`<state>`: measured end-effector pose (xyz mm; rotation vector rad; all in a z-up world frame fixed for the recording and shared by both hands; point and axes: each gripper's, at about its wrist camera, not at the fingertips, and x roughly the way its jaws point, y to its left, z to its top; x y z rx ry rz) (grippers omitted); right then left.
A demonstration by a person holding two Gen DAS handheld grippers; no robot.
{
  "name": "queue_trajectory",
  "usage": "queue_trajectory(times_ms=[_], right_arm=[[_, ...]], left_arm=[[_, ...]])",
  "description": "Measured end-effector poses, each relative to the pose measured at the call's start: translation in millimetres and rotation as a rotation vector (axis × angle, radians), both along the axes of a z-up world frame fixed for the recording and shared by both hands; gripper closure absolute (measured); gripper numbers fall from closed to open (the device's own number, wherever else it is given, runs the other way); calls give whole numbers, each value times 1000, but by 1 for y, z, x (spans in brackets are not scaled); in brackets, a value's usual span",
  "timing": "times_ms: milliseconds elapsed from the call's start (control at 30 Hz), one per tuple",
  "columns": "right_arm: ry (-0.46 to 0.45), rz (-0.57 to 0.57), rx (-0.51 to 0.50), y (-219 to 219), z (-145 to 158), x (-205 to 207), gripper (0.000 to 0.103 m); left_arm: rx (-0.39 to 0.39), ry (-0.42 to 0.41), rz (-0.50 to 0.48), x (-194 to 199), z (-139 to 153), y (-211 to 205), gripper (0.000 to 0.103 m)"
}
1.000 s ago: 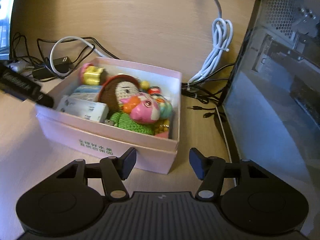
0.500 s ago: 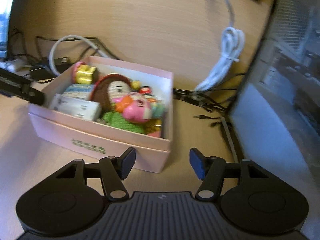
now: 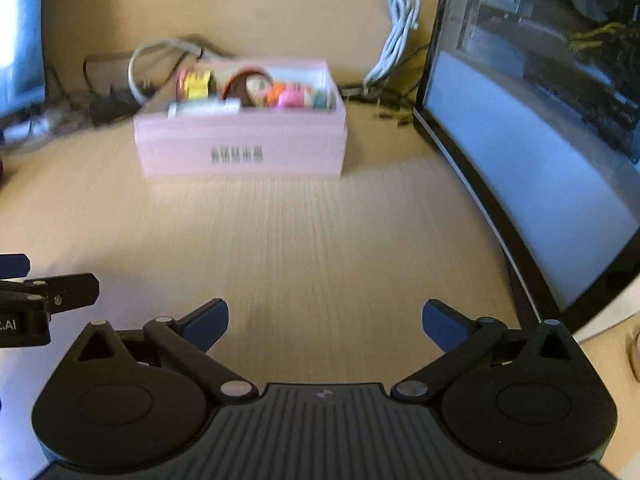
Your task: Organize objects
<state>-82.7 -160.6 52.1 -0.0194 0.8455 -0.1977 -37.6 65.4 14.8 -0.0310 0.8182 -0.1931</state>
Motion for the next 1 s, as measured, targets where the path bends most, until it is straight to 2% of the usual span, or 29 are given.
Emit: queue_trajectory(times_ms=[100, 300, 467, 600, 767, 1000], right_arm=[[-8, -3, 6, -10, -7, -3, 0], [-34, 61, 2, -21, -20, 10, 0], [-84, 97, -30, -25, -23, 29, 0], [-90, 66, 98, -40, -26, 48, 0], [-152, 87, 76, -36, -32, 50, 0], [-151, 111, 85, -39, -33, 53, 0]], left_arm=[[22, -49, 36, -2, -12, -11, 1], [66, -141, 111, 3, -24, -23, 1], [104, -132, 140, 24, -25, -30, 1], [105, -131, 152, 29, -25, -30, 0], [109, -130, 187, 33, -26, -34, 0], [111, -129, 179, 40, -26, -39, 0]])
